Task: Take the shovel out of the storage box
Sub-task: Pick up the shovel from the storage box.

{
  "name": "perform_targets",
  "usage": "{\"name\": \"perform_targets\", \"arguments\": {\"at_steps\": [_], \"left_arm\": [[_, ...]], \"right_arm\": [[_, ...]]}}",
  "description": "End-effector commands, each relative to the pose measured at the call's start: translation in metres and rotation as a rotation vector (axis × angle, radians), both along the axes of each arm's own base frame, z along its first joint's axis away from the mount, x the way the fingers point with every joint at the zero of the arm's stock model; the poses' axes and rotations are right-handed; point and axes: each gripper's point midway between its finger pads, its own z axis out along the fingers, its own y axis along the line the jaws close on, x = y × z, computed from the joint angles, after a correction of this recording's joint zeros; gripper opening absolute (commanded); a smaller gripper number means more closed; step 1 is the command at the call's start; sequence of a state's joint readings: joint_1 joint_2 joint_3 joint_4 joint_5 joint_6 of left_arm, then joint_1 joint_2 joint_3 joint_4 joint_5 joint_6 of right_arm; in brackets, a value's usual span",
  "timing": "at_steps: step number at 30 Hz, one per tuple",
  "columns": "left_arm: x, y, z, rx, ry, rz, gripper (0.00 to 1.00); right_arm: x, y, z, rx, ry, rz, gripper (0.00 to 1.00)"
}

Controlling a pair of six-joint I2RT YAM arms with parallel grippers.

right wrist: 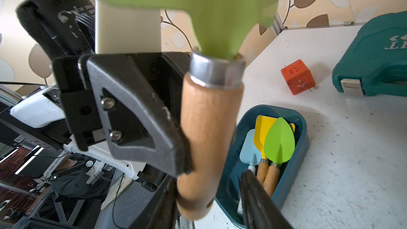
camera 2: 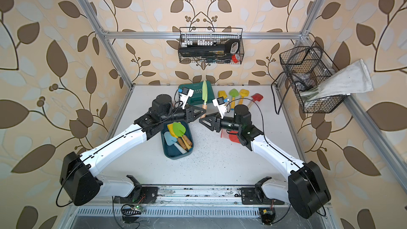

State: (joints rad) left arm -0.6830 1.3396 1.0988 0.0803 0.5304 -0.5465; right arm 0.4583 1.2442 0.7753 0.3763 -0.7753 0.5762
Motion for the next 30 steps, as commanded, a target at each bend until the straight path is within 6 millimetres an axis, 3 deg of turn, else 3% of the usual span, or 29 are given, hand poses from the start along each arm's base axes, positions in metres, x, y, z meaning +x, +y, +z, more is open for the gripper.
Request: {"name": "perform_targets", "arguments": {"at_steps": [1, 8, 17, 19, 21, 25, 30], "left_arm": [[-0.011, -0.006, 0.043, -0.095, -0.090, -0.055, 0.00], [-0.013, -0.009, 0.041, -0.111, -0.083, -0.070, 0.00], [-0.013, -0.008, 0.034, -0.098, -0.070, -0.068, 0.00], [-0.013, -0.007, 0.032, -0.088, -0.071, -0.064, 0.16], [-0.014, -0.006, 0.029, -0.075, -0.070, -0.061, 0.40], [-0.013, -0.002, 0.018, -0.032, -0.066, -0.044, 0.54], [-0.011, 0.010, -0.001, 0.049, -0.056, 0.016, 0.63]], "right_arm": [[-0.006, 0.003, 0.002, 0.026, -0.006, 0.031, 0.43], [-0.006, 0.001, 0.006, 0.045, -0.017, 0.026, 0.41], [-0.005, -0.001, 0.008, 0.050, -0.022, 0.016, 0.17], [-0.004, -0.002, 0.006, 0.048, -0.018, 0.011, 0.13], [-0.002, -0.002, 0.004, 0.043, -0.015, 0.002, 0.11], [0.004, -0.005, -0.003, 0.017, -0.001, -0.028, 0.10], [0.017, -0.016, -0.018, -0.061, 0.018, -0.121, 0.09]]}}
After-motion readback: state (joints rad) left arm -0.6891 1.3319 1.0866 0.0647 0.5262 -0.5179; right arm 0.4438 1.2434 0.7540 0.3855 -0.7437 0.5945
